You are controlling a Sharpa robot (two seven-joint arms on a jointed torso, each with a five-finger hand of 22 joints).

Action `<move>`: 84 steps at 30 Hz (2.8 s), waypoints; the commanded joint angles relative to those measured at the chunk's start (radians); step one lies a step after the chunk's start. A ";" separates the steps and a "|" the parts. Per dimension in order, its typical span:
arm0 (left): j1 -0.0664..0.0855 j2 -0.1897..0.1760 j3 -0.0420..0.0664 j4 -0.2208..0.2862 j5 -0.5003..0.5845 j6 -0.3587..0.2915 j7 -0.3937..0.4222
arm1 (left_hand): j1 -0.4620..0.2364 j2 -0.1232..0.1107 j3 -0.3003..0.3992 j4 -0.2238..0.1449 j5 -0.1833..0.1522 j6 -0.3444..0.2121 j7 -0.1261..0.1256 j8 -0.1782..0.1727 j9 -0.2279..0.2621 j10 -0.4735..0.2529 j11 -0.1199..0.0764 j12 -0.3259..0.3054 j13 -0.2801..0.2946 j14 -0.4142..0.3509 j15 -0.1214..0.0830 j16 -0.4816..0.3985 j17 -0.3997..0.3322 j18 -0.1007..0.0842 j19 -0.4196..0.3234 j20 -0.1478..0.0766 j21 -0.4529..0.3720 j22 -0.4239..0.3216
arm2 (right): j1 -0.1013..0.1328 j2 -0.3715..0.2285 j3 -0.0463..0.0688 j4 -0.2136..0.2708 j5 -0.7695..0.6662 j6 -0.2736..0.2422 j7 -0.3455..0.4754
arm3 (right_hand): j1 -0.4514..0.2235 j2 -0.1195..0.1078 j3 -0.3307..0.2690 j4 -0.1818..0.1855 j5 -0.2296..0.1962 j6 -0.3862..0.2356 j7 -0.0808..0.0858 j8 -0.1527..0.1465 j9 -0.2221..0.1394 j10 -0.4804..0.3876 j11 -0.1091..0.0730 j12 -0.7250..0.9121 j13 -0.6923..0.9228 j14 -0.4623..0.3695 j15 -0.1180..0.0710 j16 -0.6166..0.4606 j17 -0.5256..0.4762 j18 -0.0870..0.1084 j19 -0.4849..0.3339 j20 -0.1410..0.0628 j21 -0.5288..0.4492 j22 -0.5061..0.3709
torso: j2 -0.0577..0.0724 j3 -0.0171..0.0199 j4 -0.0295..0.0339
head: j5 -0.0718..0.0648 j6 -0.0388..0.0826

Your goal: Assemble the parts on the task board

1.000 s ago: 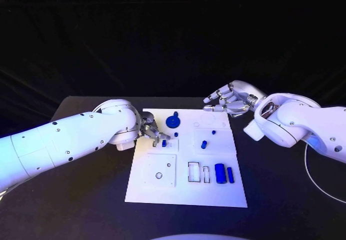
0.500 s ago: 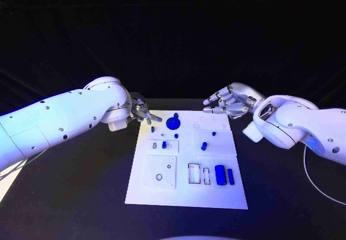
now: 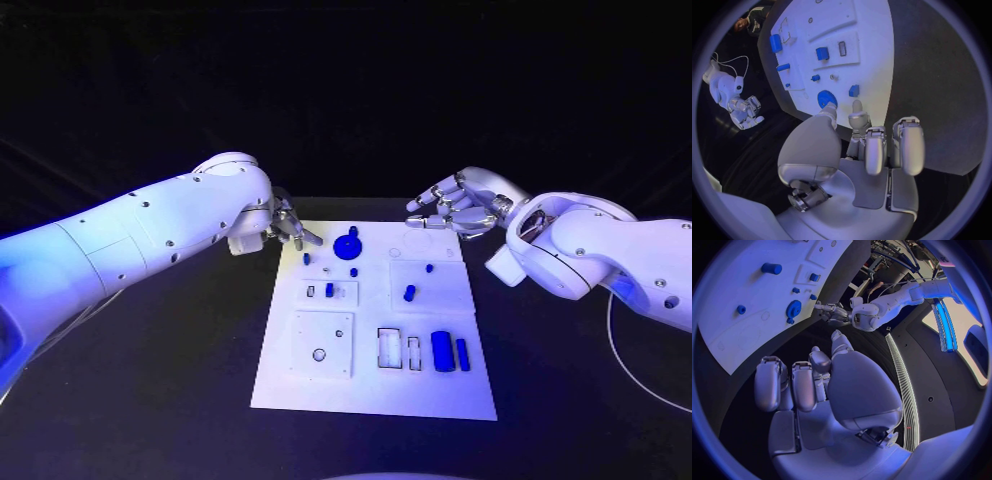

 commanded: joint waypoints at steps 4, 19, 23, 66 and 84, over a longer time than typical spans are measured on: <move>0.000 0.016 -0.005 -0.029 -0.009 0.075 0.023 | 0.014 0.005 -0.010 0.000 0.002 0.013 -0.004 0.004 -0.001 0.010 -0.004 0.006 0.003 0.105 0.006 0.003 0.263 -0.001 0.059 0.003 0.005 0.147 | -0.001 0.002 0.000 0.000 -0.002 0.011 0.008 | -0.005 0.006 -0.005 -0.002 0.005 0.002 -0.003 0.003 0.001 0.002 -0.005 0.004 0.002 0.046 -0.005 -0.004 -0.001 0.013 -0.008 0.000 -0.004 -0.001 | 0.000 0.0004 0.0004 | 0.004 -0.002; -0.005 0.036 -0.016 -0.057 -0.013 0.099 0.025 | 0.036 0.021 -0.017 -0.005 0.004 0.021 -0.008 0.006 -0.002 0.013 -0.007 0.008 0.003 0.105 0.003 0.003 0.263 -0.001 0.060 0.001 0.007 0.150 | -0.001 0.003 0.000 0.001 -0.003 0.011 0.008 | -0.002 0.008 -0.005 -0.004 0.009 0.002 -0.004 0.004 0.001 0.002 -0.006 0.004 0.002 0.046 -0.005 -0.004 0.000 0.013 -0.008 0.000 -0.005 -0.001 | 0.000 0.0006 -0.0002 | 0.008 -0.001; -0.006 0.037 -0.017 -0.058 -0.013 0.091 0.026 | 0.045 0.028 -0.018 -0.008 0.004 0.021 -0.008 0.006 -0.003 0.013 -0.008 0.008 0.002 0.105 0.002 0.003 0.263 -0.001 0.060 0.000 0.007 0.150 | -0.001 0.003 0.000 0.001 -0.003 0.012 0.008 | -0.001 0.009 -0.005 -0.005 0.009 0.002 -0.004 0.004 0.001 0.002 -0.006 0.005 0.002 0.046 -0.005 -0.004 0.000 0.013 -0.007 0.000 -0.004 -0.001 | 0.000 0.0010 0.0004 | 0.006 -0.002; -0.016 0.019 -0.021 -0.035 0.033 0.054 0.050 | 0.239 0.002 0.493 -0.227 0.033 -0.006 -0.005 0.001 -0.005 0.010 -0.005 -0.030 -0.044 0.105 0.002 0.003 0.263 0.001 0.059 -0.003 -0.004 0.152 | -0.001 0.003 0.000 0.003 -0.003 0.016 0.010 | 0.003 0.010 -0.005 -0.008 0.012 0.002 -0.004 0.004 0.001 0.004 -0.006 0.008 0.004 0.046 -0.005 -0.005 -0.002 0.013 -0.008 -0.001 -0.005 -0.002 | -0.001 0.0007 0.0016 | 0.004 -0.010; -0.017 -0.155 -0.024 0.219 0.144 -0.132 0.096 | 0.134 -0.078 0.652 -0.289 0.105 0.017 -0.013 0.037 0.018 0.066 -0.018 0.021 0.008 0.105 -0.007 0.003 0.263 -0.005 0.069 -0.010 0.014 0.173 | -0.002 0.001 -0.001 0.000 -0.001 0.019 0.008 | 0.003 0.010 -0.005 -0.008 0.012 0.002 -0.004 0.004 0.001 0.004 -0.006 0.008 0.004 0.046 -0.005 -0.005 -0.002 0.013 -0.008 -0.001 -0.005 -0.002 | -0.002 0.0009 0.0020 | 0.014 -0.008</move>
